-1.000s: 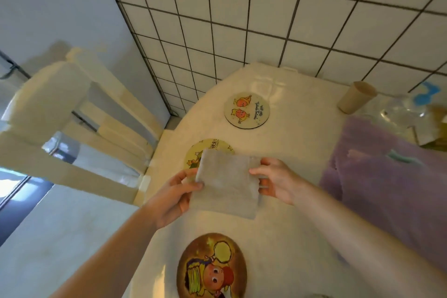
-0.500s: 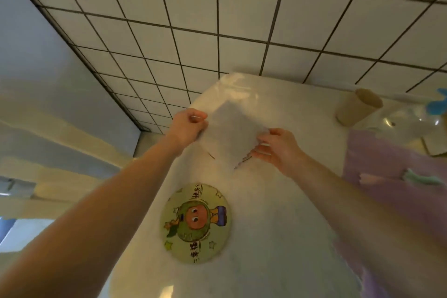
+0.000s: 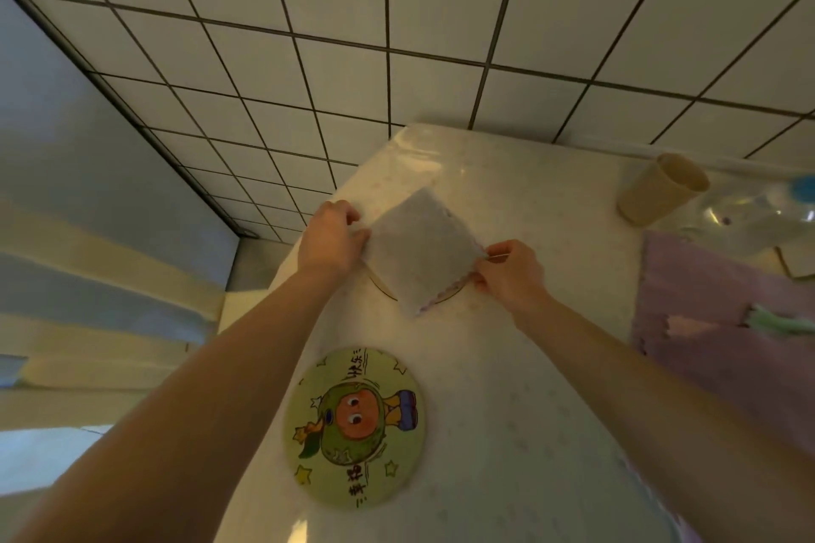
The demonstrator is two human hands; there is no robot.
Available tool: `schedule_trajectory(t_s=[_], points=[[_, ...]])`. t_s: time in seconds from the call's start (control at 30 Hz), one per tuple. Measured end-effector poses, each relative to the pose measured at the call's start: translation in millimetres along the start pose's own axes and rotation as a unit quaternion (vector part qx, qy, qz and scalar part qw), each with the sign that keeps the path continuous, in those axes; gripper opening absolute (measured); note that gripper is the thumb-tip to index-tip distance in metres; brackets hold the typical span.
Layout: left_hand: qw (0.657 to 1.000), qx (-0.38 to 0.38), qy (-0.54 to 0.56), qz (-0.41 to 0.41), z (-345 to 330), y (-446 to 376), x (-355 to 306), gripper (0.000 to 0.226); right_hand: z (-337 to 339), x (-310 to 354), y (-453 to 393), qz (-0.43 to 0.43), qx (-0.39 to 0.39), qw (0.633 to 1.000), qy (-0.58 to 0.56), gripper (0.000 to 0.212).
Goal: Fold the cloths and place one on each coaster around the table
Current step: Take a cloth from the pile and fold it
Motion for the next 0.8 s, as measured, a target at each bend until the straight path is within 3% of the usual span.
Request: schedule_trajectory(t_s=[0.1,0.23,0.43,0.57,0.67,0.8], points=[[0.999,-0.025,-0.034,-0.027,15.5,9.1,1.5,0.034,18.7,0.1,8.9,0.044,-0.008,0.998,0.04,0.025],[0.993,-0.042,-0.042,-0.1,33.1,38.3,-21.9,0.029,45.7,-20.6,29.1,0.051,0.014,0.998,0.019,0.023],[0.985,0.011,0.001,-0.172,19.8,123.2,-77.9,0.013,112.0,-58.9,61.9,0.152,-0.004,0.985,0.078,0.018],[0.978,0.047,0.024,-0.201,-5.7,191.7,-114.2,0.021,161.7,-87.7,78.1,0.226,-0.011,0.97,0.086,0.022],[0.971,0.075,0.029,-0.226,-30.5,251.2,-140.6,0.024,208.4,-116.8,88.1,0.251,-0.009,0.964,0.091,0.013],[0.957,0.118,0.018,-0.263,-63.5,334.3,-173.0,0.028,269.0,-161.9,98.1,0.299,-0.023,0.941,0.156,0.012]])
Point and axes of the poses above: each hand's wrist, its own y-axis away from the middle knuckle, its own z-axis out of the back of the hand, x = y × z, the point moved 8 cm from there along -y, towards the middle knuckle, and after that the axes turned 14 degrees about -x, right-handed, at the moved point
